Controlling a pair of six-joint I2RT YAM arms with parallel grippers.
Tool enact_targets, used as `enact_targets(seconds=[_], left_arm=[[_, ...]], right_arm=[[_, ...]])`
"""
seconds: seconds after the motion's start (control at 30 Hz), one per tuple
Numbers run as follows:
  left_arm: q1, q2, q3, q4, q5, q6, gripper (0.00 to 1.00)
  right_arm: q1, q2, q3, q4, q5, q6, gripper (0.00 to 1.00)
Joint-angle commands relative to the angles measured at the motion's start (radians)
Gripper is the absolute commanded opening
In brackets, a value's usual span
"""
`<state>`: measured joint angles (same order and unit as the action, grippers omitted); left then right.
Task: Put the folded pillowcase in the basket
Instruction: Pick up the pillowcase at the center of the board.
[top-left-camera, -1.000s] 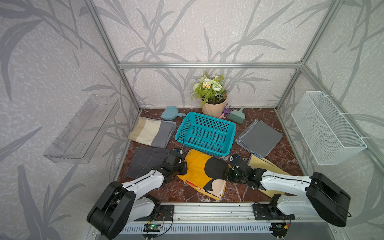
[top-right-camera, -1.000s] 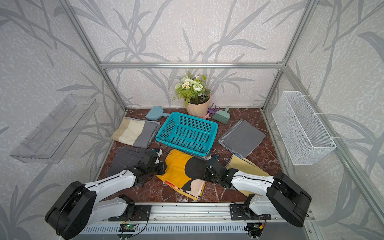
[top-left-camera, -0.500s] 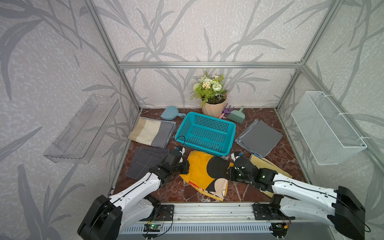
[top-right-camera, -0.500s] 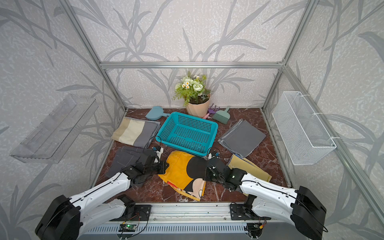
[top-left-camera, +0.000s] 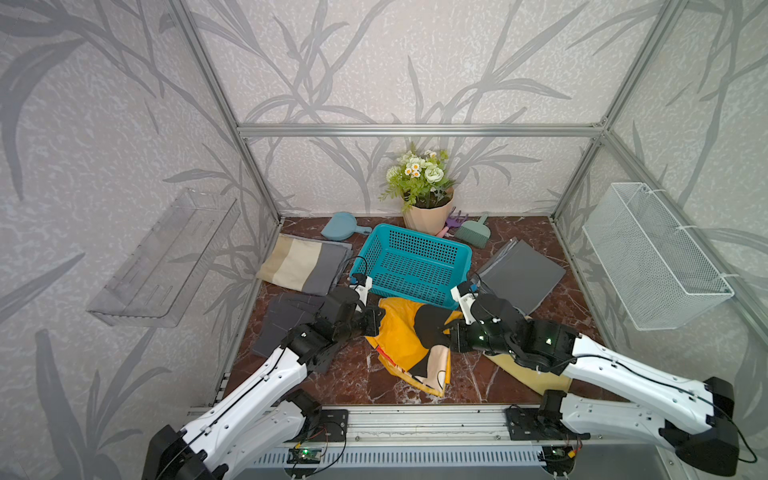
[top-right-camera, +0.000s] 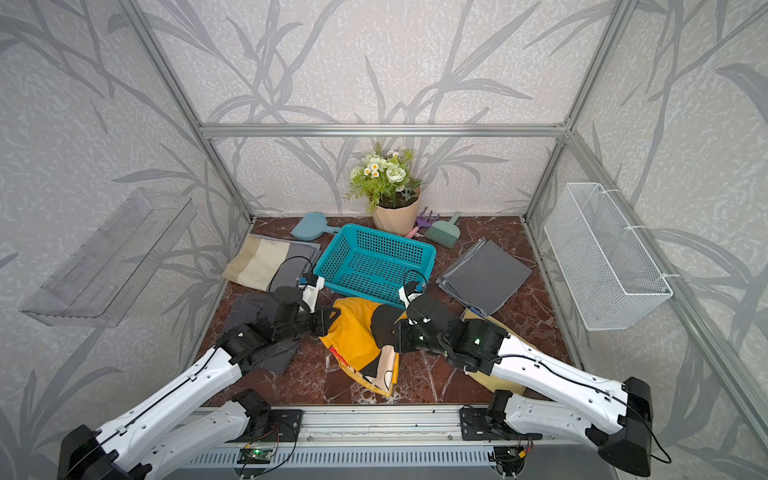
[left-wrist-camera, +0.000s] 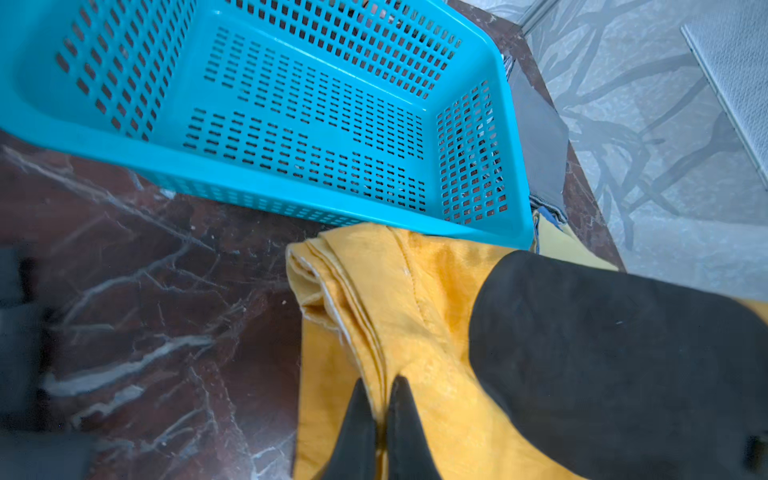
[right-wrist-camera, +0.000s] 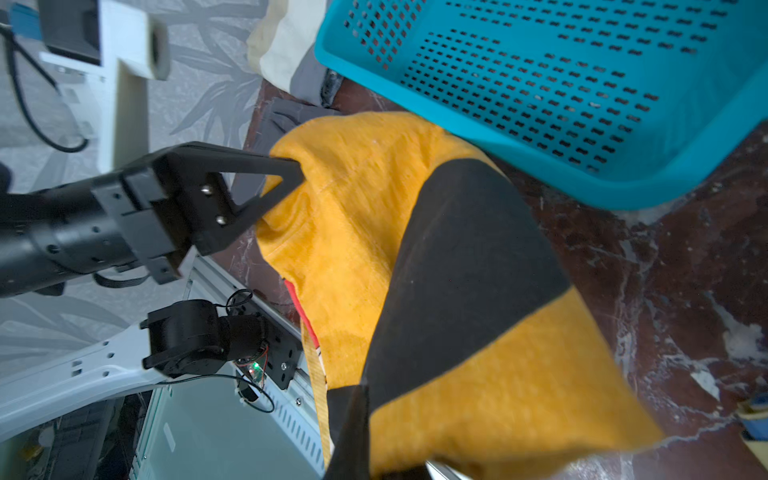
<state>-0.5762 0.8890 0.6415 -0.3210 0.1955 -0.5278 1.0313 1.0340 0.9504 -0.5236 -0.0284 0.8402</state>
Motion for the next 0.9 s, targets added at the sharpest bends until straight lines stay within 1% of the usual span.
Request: enact_targets(seconds=[0.0,0.03,0.07,0.13,0.3,0.37,0.43,0.5,0.57,0.67,0.8,0.87], left_arm=[[-0.003,0.002,-0.005,0.01,-0.024,0.009,0.5],[-0.003,0.001,-0.021,0.023,-0.03,0.006,0.66],[-0.002,-0.004,-0.037,0.04,-0.037,0.003,0.74],[-0.003,-0.017,-0.056,0.052,-0.058,-0.003,0.85],[-0.001,-0.072,-0.091,0.118,-0.109,-0.012,0.97],[0.002,-0.075,-0.104,0.167,-0.092,-0.015,1.0],[0.005,-0.067,-0.118,0.231,-0.044,-0.023,1.0],[0.012,-0.06,-0.135,0.315,0.036,-0.035,1.0],[0.021,-0.06,-0.159,0.439,0.151,-0.055,1.0],[0.043,-0.085,-0.184,0.585,0.258,-0.109,1.0],[0.122,-0.138,-0.204,0.704,0.395,-0.16,1.0],[0.192,-0.163,-0.238,0.809,0.494,-0.235,1.0]], right_arm=[[0.016,0.039,0.094,-0.054,-0.016,-0.066,0.0],[0.019,0.058,0.131,-0.066,-0.021,-0.104,0.0],[0.022,0.078,0.179,-0.085,-0.025,-0.13,0.0],[0.025,0.117,0.271,-0.132,-0.033,-0.171,0.0],[0.026,0.216,0.487,-0.233,-0.051,-0.272,0.0],[0.026,0.255,0.551,-0.255,-0.062,-0.299,0.0],[0.026,0.287,0.605,-0.271,-0.084,-0.32,0.0],[0.026,0.317,0.657,-0.285,-0.094,-0.342,0.0],[0.026,0.343,0.72,-0.304,-0.105,-0.368,0.0],[0.026,0.38,0.821,-0.351,-0.117,-0.416,0.0],[0.026,0.42,0.937,-0.423,-0.111,-0.469,0.0],[0.026,0.432,0.973,-0.442,-0.104,-0.485,0.0]])
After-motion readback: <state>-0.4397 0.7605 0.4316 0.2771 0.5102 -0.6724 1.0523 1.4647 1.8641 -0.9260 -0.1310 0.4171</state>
